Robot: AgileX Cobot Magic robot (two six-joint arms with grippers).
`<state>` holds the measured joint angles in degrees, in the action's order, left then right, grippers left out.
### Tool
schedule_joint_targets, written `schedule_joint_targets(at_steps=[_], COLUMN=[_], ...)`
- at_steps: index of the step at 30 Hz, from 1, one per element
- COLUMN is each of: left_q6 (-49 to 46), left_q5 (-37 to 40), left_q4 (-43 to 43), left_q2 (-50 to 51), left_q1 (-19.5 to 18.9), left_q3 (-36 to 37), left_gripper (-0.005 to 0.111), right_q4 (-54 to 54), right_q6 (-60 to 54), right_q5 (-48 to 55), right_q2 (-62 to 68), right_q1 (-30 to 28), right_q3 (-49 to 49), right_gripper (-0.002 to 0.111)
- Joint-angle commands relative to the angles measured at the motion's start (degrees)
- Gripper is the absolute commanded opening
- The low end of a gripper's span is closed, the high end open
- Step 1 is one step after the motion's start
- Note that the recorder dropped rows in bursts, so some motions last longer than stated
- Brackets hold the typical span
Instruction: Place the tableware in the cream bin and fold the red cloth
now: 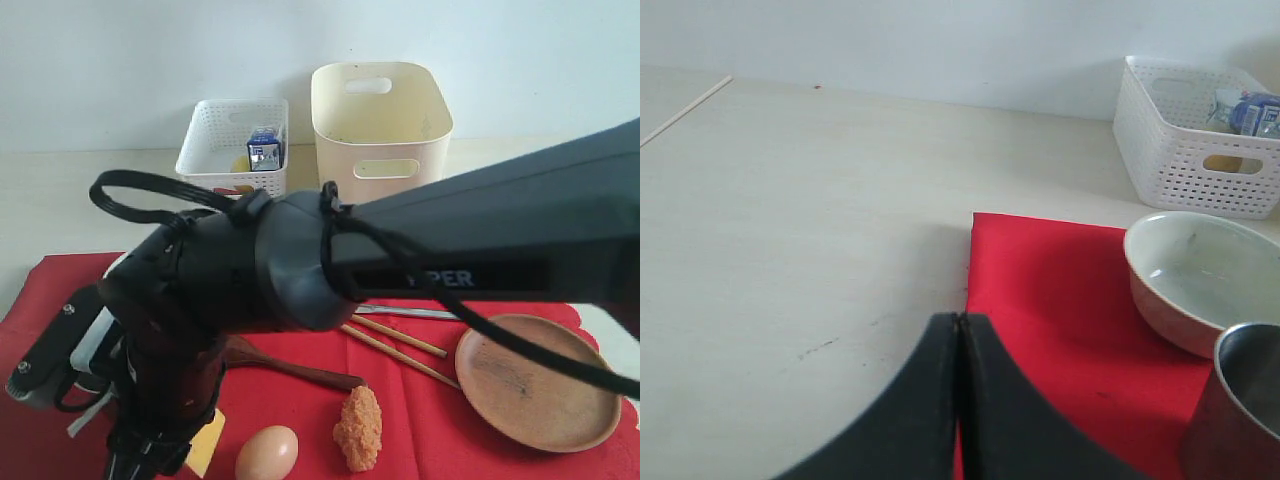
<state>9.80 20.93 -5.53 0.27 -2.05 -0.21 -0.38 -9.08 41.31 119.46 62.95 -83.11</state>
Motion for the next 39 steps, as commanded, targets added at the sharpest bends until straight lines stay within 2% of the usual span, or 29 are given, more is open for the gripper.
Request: schedule_joint_targets(at_steps=[1,14,26,31,39], left_q6=[-0.02,-0.02,-0.02,-0.02,-0.02], left_q5=[-0.58,-0.58,-0.58,-0.58,-0.58], left_q4=[0.07,0.07,0.07,0.07,0.07], left_q2=[-0.27,-0.27,-0.27,-0.27,-0.27], left_q1=[-0.13,-0.13,-0.13,-0.13,-0.13], left_q3=[0.21,0.21,0.21,0.21,0.21], left_gripper=[0.001,0.001,0.001,0.001,0.001], right_q4=[0.38,0.38,0.38,-8.25,-34.22], right_q6=[3.99,9.08,9.08,12.79,36.14], right_q5=[0.76,1.02,1.37,-3.38,-7.64], right_q2=[-4.28,-12.89,-18.38,-18.79,-17.54], right_q1=[0.05,0.05,0.05,-0.08,-0.08], right_q3=[-0.76,-0.76,-0.43,0.51,0.51], right_gripper=[0.000,0.000,0.000,0.000,0.000])
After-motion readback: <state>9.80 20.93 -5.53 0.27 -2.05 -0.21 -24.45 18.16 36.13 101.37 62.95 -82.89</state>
